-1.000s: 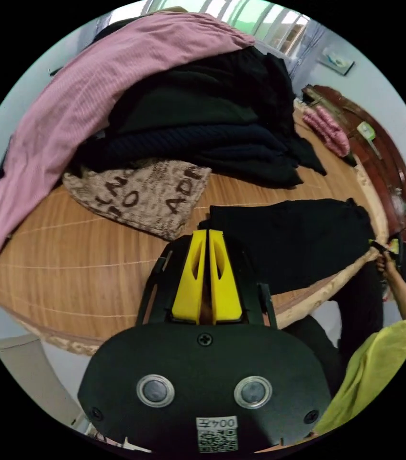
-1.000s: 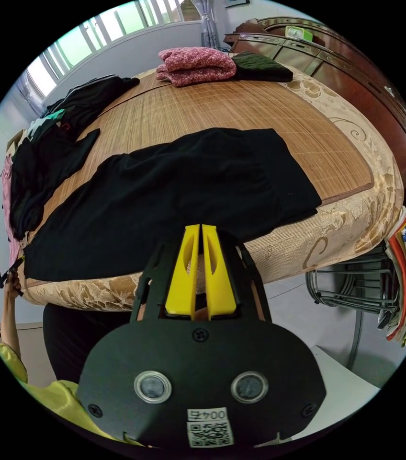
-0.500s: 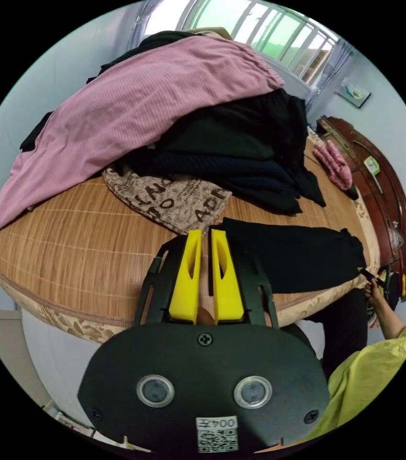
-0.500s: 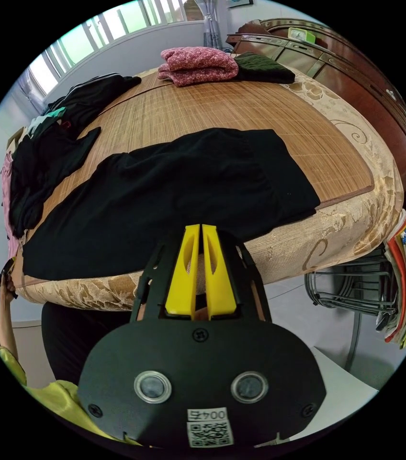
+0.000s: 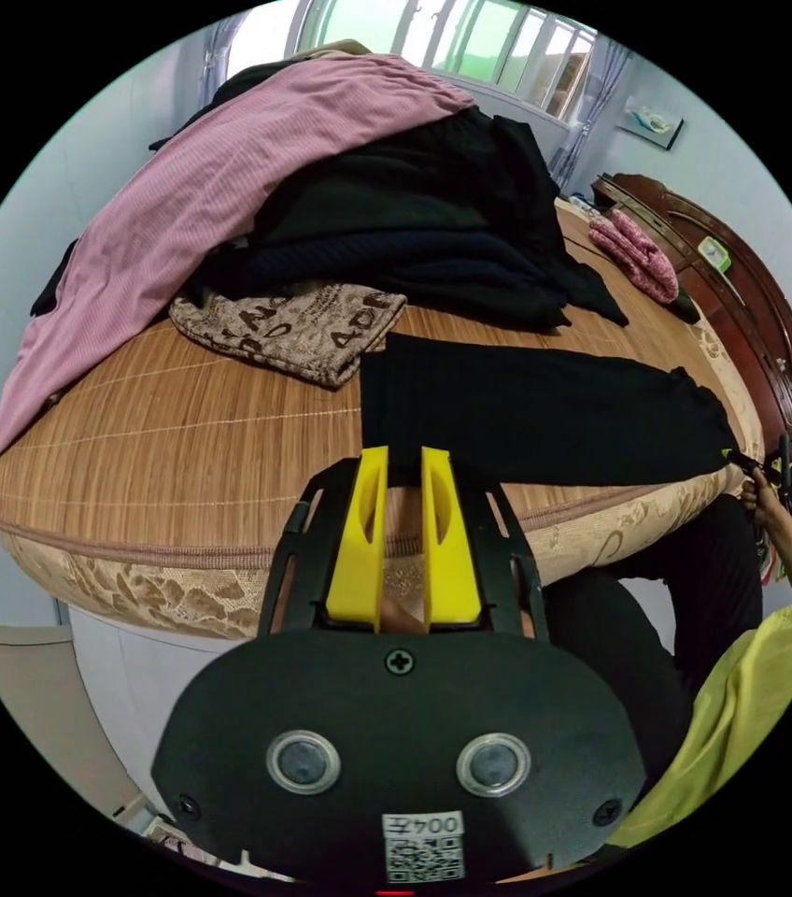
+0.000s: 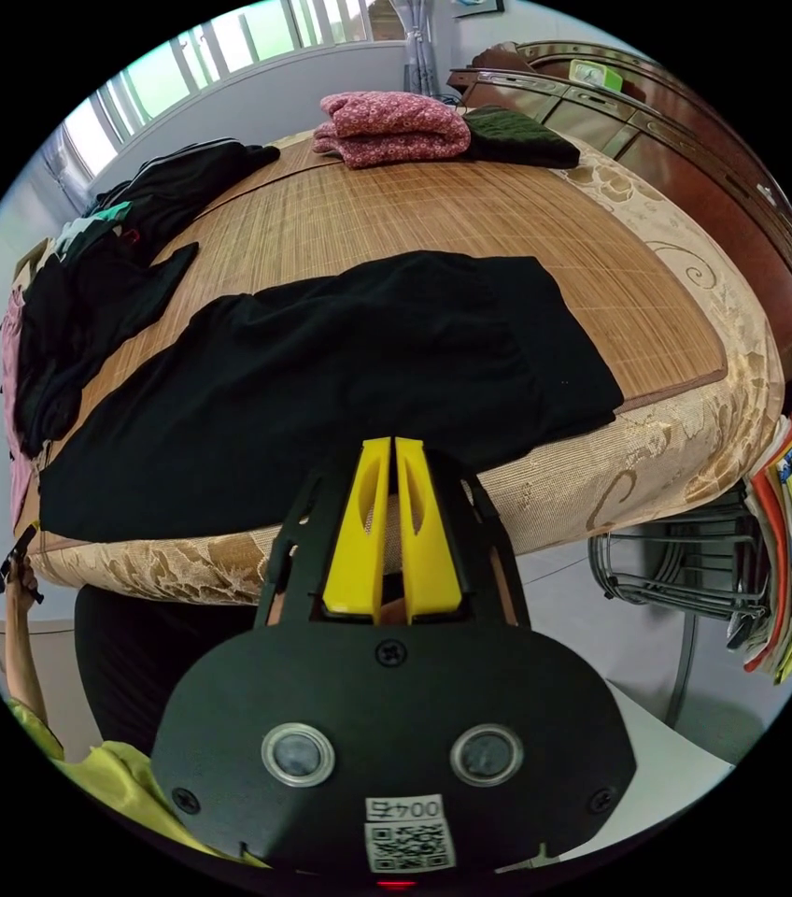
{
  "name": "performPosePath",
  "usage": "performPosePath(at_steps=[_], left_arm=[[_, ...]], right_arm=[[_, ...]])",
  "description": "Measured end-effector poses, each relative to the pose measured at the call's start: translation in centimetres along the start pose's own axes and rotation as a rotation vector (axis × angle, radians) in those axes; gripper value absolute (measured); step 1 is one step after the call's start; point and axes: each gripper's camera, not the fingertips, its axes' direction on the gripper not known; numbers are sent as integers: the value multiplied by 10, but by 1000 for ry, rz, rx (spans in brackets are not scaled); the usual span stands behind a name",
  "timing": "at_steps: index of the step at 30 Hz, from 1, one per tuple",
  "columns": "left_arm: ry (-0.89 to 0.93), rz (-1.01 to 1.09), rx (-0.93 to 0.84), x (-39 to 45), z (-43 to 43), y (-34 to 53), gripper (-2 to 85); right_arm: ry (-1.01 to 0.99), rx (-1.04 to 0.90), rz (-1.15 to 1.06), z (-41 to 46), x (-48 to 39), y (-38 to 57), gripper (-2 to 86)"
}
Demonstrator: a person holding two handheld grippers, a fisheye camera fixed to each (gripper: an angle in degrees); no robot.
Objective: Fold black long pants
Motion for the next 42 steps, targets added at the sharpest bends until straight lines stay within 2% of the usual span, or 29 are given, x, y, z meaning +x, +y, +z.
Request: performPosePath(at_steps=[14, 21, 26, 28, 33, 38, 40, 42], left_arm=[[-52, 39, -39, 32, -89, -25, 28], [-157, 16, -82, 55, -184, -64, 21], [-160, -15, -237, 50, -174, -48, 24], [-103, -64, -140, 45, -196, -39, 27], [-24, -124, -74, 33, -251, -41, 31], [-85, -189, 21, 36, -327, -61, 25], [-63, -138, 115, 62, -361, -81, 18], [-57, -67, 129, 92, -369, -102, 13]], right_arm=[[22, -1, -14, -2, -7, -4, 3], [23, -1, -16, -2, -11, -8, 7], [14, -1, -13, -3, -13, -13, 7], [13, -1, -12, -3, -14, -15, 7], [20, -2, -20, -2, -19, -21, 6], [4, -1, -9, -2, -23, -29, 8], [10, -1, -14, -2, -25, -33, 8], [16, -2, -18, -1, -29, -36, 9]])
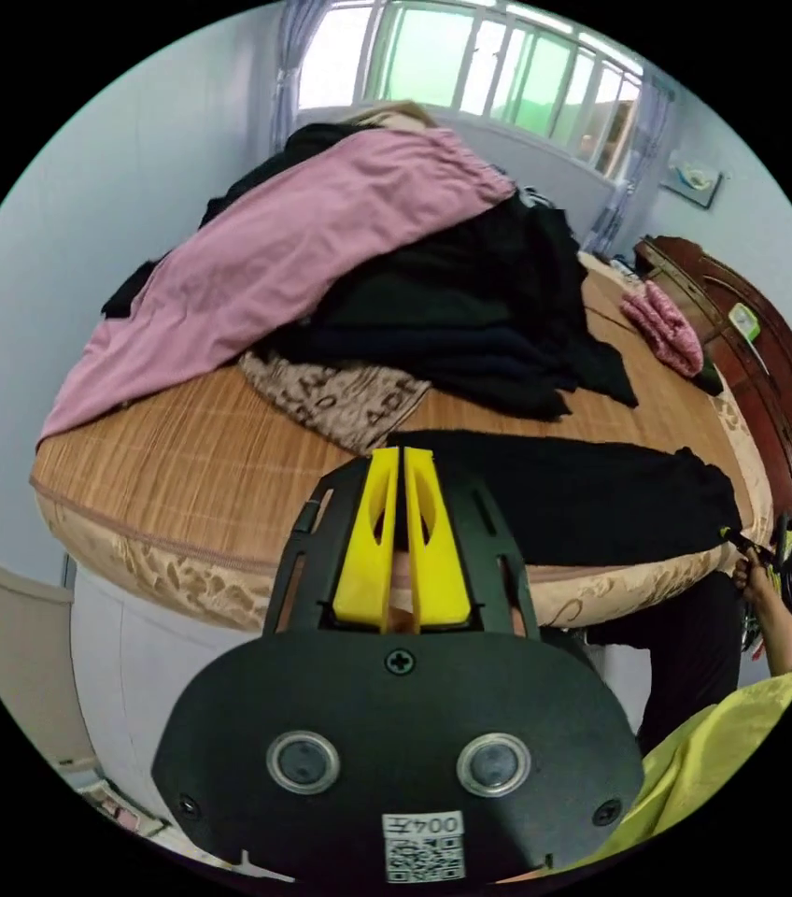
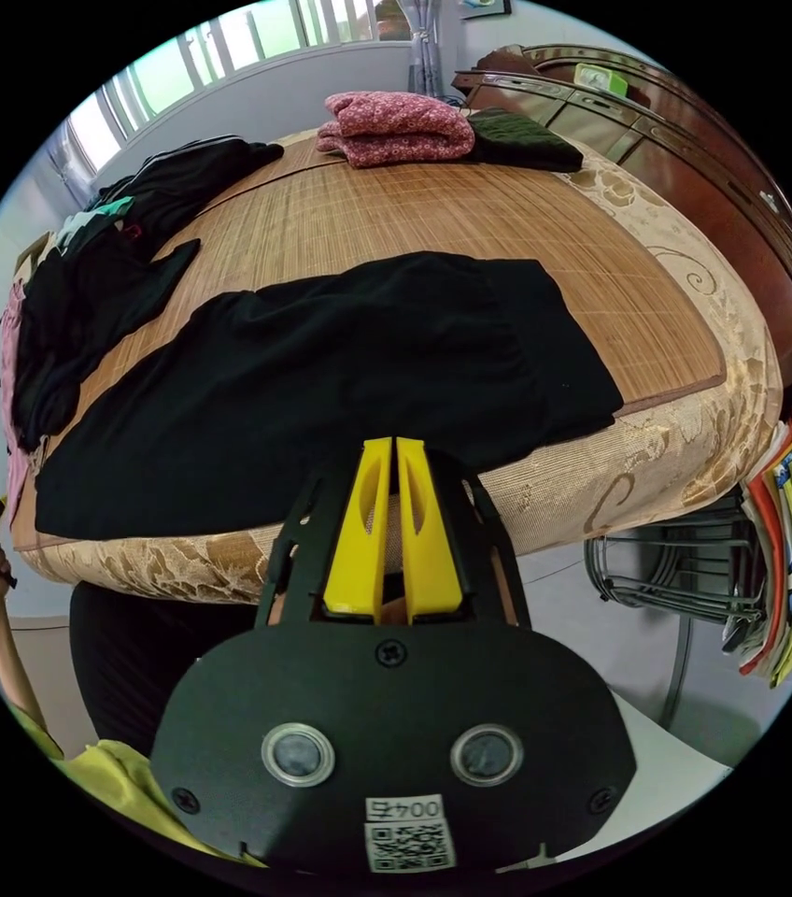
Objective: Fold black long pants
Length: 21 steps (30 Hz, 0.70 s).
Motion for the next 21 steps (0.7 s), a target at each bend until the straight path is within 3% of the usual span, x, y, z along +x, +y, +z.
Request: performPosePath(at_steps=[3, 6, 14, 17, 21], left_arm=[[9, 108, -85, 47, 18, -26, 10], [-135, 170, -237, 70, 45, -34, 8], [-80, 99, -68, 95, -54, -68, 4], [-14, 156, -122, 136, -84, -77, 3], [-170, 267, -283, 175, -71, -75, 5]], right_arm=[[10, 0, -7, 1, -6, -6, 10], [11, -2, -8, 2, -10, -13, 11], [-8, 0, -5, 6, -23, -36, 12], [-5, 0, -8, 8, -29, -45, 12], [4, -1, -13, 11, -39, -58, 11]])
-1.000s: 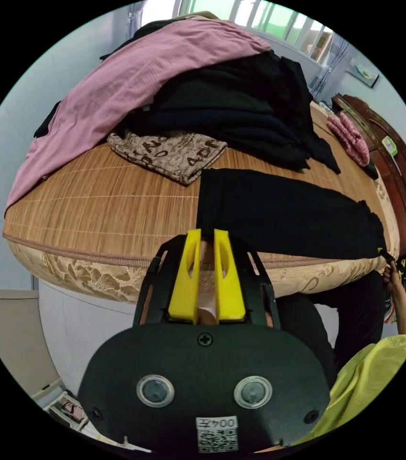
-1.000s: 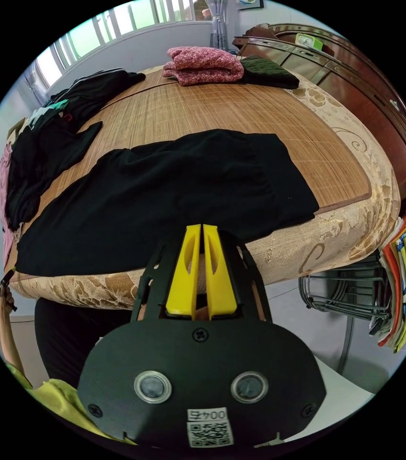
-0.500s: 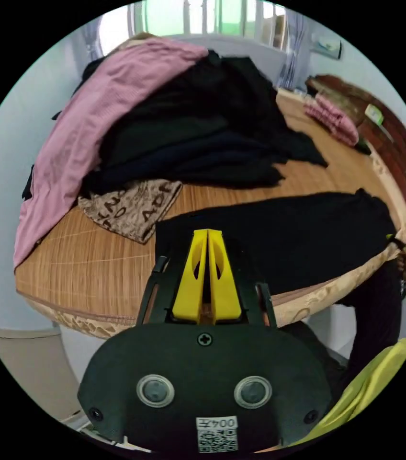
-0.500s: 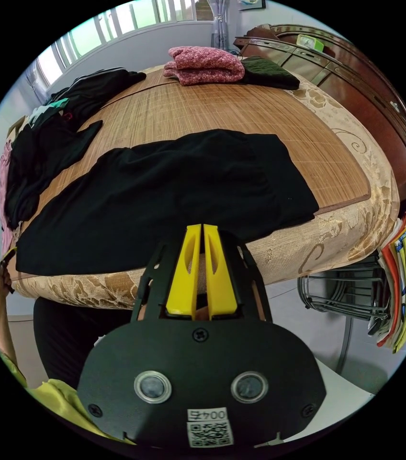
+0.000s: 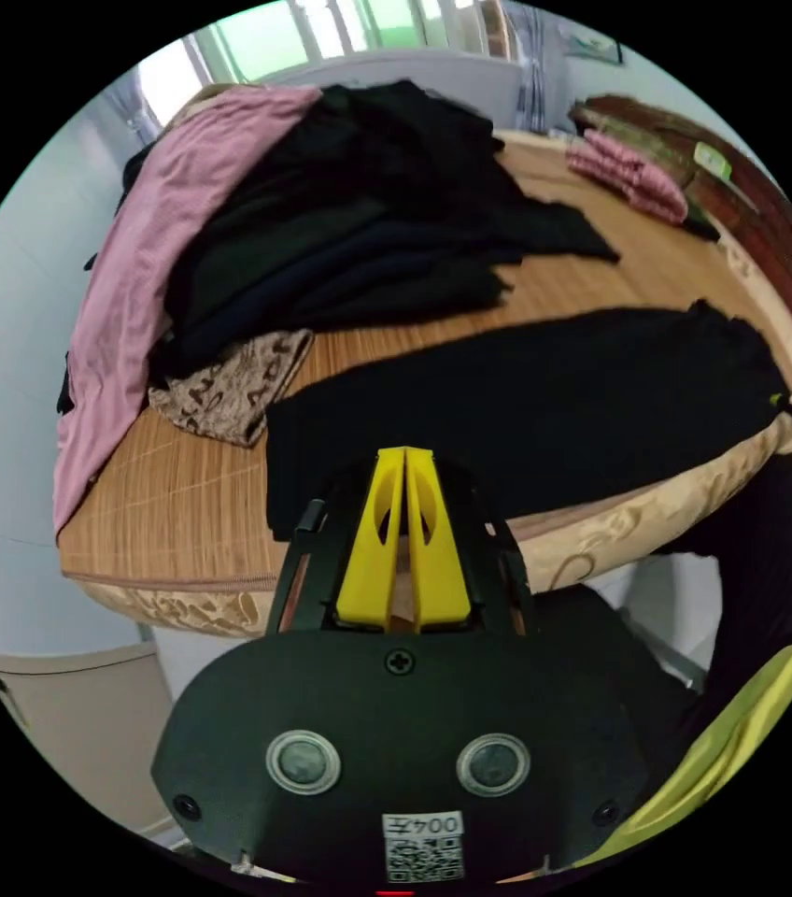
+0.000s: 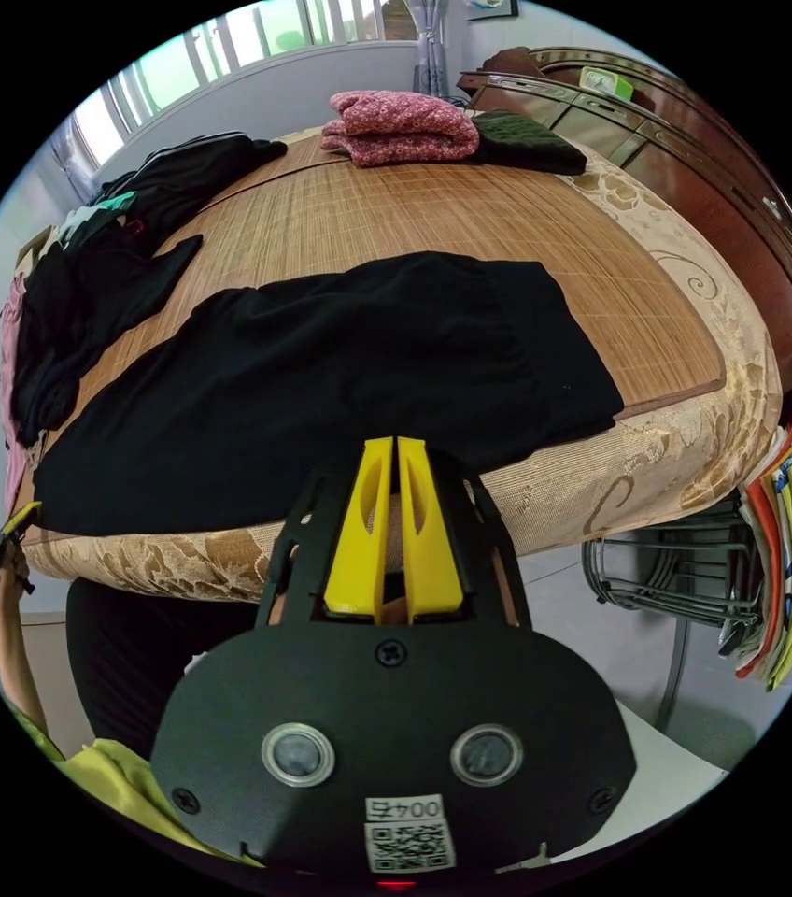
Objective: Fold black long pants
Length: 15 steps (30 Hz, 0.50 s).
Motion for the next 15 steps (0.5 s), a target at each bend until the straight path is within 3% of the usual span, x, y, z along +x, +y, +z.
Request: performPosePath(at_steps=[3, 7, 13, 15], left_arm=[[77, -87, 31, -7, -40, -9, 6], [107, -22, 130, 32, -121, -21, 5], [99, 87, -7, 104, -132, -40, 5], [116, 45, 43, 105, -147, -42, 4]], right_arm=[[-7, -1, -5, 3, -7, -11, 10], [-19, 2, -4, 7, -16, -26, 9], [-31, -1, 4, 15, -31, -51, 9], [-42, -3, 1, 17, -35, -59, 8]])
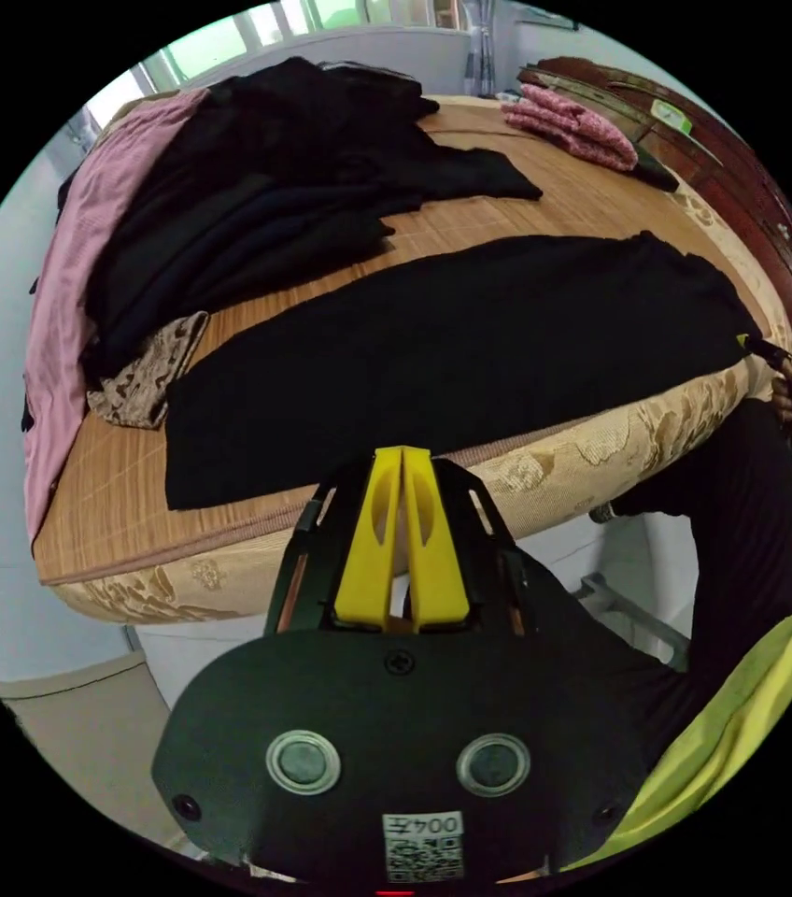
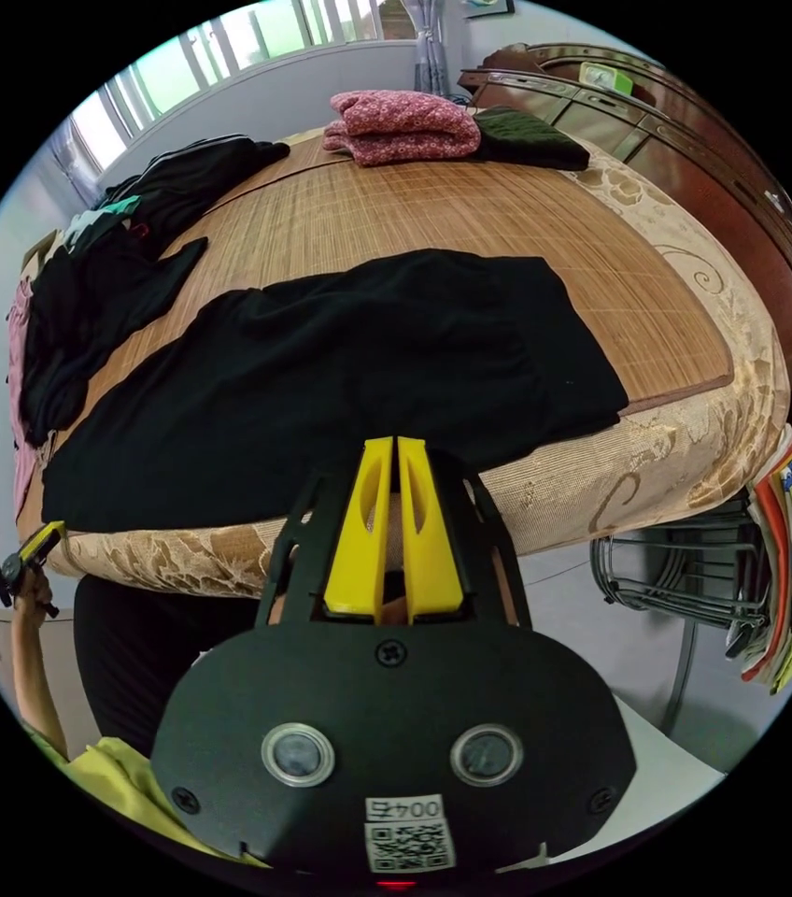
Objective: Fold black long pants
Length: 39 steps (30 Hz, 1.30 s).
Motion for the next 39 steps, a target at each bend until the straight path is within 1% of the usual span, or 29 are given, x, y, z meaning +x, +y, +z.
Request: performPosePath(at_steps=[3, 4, 5, 7, 9, 13, 16, 18, 20, 21, 22, 24, 26, 29, 32, 36, 39], left_arm=[[49, -36, -22, 2, -26, -16, 3], [61, -38, -12, 7, -42, -24, 3], [65, -40, 14, 10, -52, -27, 3], [99, -42, 125, 33, -92, -44, 3], [133, -15, 184, 63, -114, -60, 2], [148, 133, 253, 159, -140, -104, 3], [195, 204, 226, 215, -142, -138, 4], [182, 240, 199, 243, -141, -155, 5], [151, 292, 145, 267, -136, -170, 6], [125, 321, 90, 280, -129, -176, 6], [126, 313, 134, 284, -134, -178, 7], [162, 280, 135, 285, -141, -186, 7], [183, 269, 133, 289, -149, -195, 6], [157, 297, 122, 305, -163, -210, 5], [138, 317, 110, 320, -176, -225, 4], [163, 302, 93, 329, -190, -243, 3], [162, 302, 81, 338, -200, -255, 2]], right_arm=[[-4, -32, -32, -2, -9, -19, 3], [-21, -14, -52, -9, -15, -27, 3], [-57, 52, -56, -19, -21, -35, 4], [-100, 105, -69, -29, -33, -52, 10], [-153, 102, -106, -31, -50, -74, 25], [-234, 40, -223, -24, -105, -135, 53], [-298, -109, -311, -3, -152, -178, 61], [-220, -150, -351, 11, -179, -198, 64], [-72, -159, -335, 28, -195, -225, 68], [-58, -160, -320, 31, -195, -232, 69], [-68, -179, -285, 38, -193, -246, 73], [-114, -247, -268, 50, -189, -263, 79], [-130, -331, -320, 66, -198, -278, 89], [-71, -367, -393, 82, -218, -289, 104], [-34, -418, -419, 103, -233, -297, 113], [-11, -511, -463, 122, -243, -299, 103], [40, -543, -535, 126, -253, -297, 71]])
